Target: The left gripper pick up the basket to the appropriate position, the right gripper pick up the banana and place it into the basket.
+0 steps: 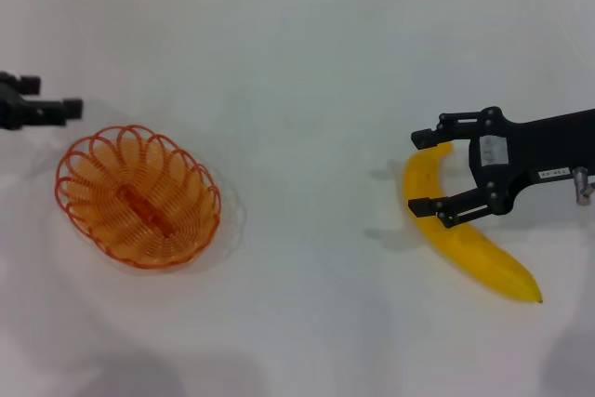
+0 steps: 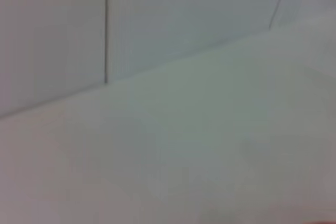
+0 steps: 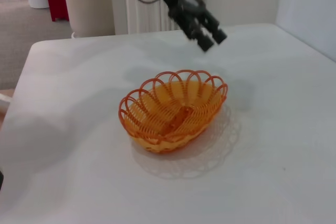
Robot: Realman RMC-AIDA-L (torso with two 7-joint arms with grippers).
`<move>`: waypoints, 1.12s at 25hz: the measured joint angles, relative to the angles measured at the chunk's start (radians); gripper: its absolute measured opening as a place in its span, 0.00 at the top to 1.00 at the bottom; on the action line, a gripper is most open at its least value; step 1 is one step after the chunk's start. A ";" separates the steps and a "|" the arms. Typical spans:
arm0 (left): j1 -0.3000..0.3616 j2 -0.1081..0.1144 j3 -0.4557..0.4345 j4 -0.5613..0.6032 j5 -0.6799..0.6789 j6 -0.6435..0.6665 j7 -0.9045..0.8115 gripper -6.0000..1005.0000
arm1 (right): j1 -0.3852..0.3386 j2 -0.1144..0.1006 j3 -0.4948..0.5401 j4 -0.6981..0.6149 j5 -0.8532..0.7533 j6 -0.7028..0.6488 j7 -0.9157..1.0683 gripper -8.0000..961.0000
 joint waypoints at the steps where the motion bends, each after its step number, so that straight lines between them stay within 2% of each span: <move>1: -0.007 -0.010 -0.001 0.000 0.027 -0.012 -0.003 0.15 | 0.000 0.000 0.001 0.000 0.000 0.000 0.000 0.06; 5: -0.027 -0.033 0.000 0.000 0.089 -0.034 -0.005 0.15 | 0.000 0.000 0.001 0.001 0.000 0.003 0.000 0.06; 12: -0.053 -0.050 0.000 -0.009 0.159 -0.040 -0.013 0.15 | 0.000 0.000 -0.002 0.001 0.000 0.012 0.001 0.06; 28: -0.101 -0.052 0.001 -0.131 0.247 -0.132 -0.020 0.16 | 0.002 0.001 -0.004 0.014 -0.003 0.023 0.001 0.06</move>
